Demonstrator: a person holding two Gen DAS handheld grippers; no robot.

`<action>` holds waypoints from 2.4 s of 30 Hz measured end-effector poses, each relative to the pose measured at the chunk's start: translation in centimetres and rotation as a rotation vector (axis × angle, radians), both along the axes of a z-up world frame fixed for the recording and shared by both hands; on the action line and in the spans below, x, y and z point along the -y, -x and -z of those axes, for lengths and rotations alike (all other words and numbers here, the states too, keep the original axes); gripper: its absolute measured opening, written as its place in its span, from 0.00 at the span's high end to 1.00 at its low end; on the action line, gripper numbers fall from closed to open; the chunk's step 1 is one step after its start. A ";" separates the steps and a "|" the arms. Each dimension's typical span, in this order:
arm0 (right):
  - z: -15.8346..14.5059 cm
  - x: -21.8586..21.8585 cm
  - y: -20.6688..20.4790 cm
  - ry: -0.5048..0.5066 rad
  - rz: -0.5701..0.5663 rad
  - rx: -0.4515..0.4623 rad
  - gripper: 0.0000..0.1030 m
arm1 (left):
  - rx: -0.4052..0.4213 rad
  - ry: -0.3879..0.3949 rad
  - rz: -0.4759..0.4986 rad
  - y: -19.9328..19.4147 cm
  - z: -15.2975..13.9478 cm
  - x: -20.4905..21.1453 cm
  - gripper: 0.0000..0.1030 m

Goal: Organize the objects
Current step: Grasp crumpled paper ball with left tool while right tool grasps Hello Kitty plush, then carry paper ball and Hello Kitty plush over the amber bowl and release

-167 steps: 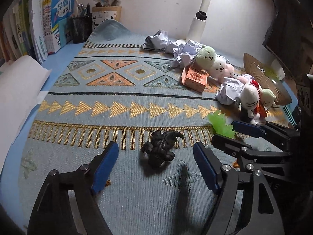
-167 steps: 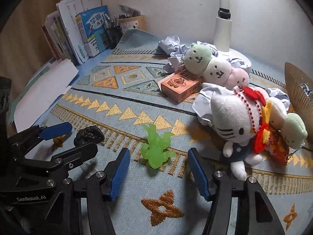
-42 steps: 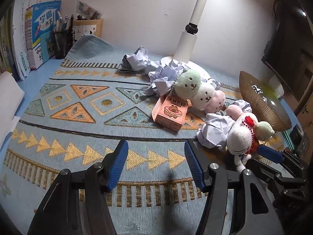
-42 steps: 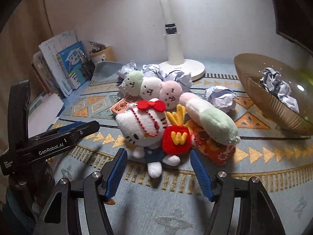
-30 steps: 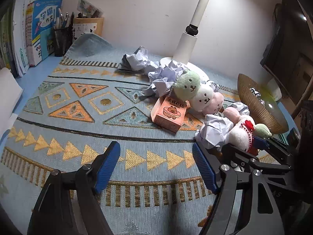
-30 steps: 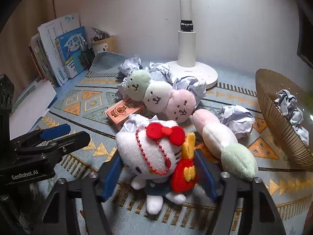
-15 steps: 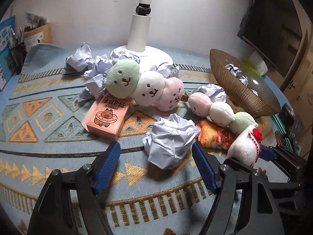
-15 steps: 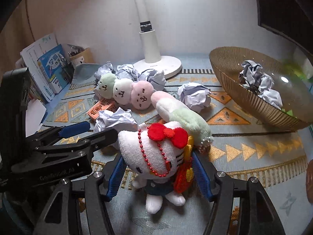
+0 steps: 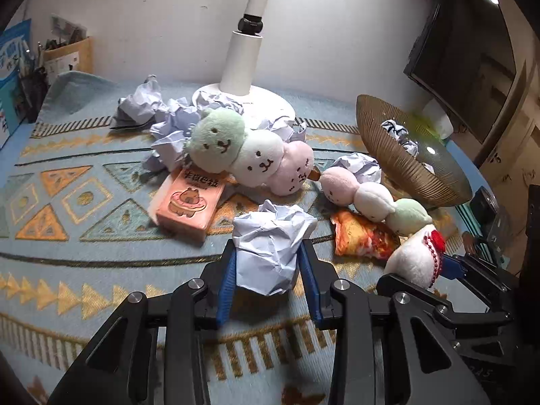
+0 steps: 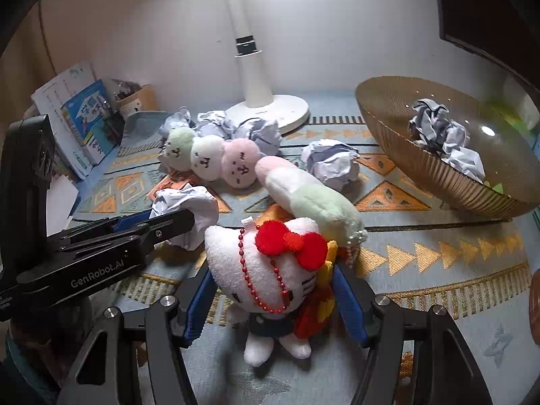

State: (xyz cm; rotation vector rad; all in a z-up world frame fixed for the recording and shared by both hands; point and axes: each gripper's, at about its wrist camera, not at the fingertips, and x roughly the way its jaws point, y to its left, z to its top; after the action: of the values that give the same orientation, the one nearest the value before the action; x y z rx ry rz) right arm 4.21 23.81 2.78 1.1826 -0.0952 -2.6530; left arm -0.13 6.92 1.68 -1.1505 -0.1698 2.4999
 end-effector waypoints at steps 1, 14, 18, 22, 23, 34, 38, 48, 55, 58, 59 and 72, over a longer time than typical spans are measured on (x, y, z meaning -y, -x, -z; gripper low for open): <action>-0.5 0.6 -0.3 0.000 -0.019 -0.008 0.38 | -0.005 -0.004 -0.020 -0.8 -0.3 0.9 0.69; 2.6 2.2 0.8 0.054 -0.045 0.134 0.31 | 0.044 0.019 -0.074 -3.6 1.4 5.7 0.56; 2.9 1.1 0.1 0.118 -0.060 0.123 0.30 | 0.049 0.043 -0.067 -3.3 1.6 5.2 0.48; 2.6 1.5 0.3 0.113 -0.061 0.117 0.27 | 0.051 0.036 -0.068 -3.3 1.7 5.3 0.28; 2.6 1.7 0.3 0.104 -0.065 0.117 0.27 | 0.053 0.034 -0.071 -3.3 1.7 5.3 0.28; 2.9 4.8 0.4 -0.094 -0.044 0.064 0.50 | 0.042 0.038 -0.077 -3.3 1.7 5.2 0.52; 2.2 3.7 -0.4 -0.024 -0.052 0.026 0.52 | -0.003 0.057 -0.077 -4.0 1.0 5.0 0.54; -6.3 -4.0 -2.5 0.076 0.097 -0.149 0.52 | -0.193 -0.019 0.115 -4.2 -7.8 -1.5 0.54; -12.6 -14.1 -1.9 0.084 0.419 -0.261 0.52 | -0.268 -0.045 0.276 0.8 -13.3 -11.9 0.54; -12.6 -16.9 -0.4 0.072 0.511 -0.247 0.51 | -0.241 -0.052 0.319 3.4 -13.2 -15.7 0.54; -12.4 -17.5 0.1 0.066 0.528 -0.234 0.51 | -0.229 -0.047 0.325 4.4 -12.9 -16.9 0.54; -9.4 -19.8 3.4 -0.092 0.631 -0.174 0.29 | -0.201 -0.028 0.266 8.0 -9.1 -19.3 0.12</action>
State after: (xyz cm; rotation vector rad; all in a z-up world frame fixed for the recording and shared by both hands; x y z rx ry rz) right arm 0.79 43.65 12.22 1.0728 -0.3764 -3.3256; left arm -8.17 26.24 10.82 -0.8423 0.0037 2.3478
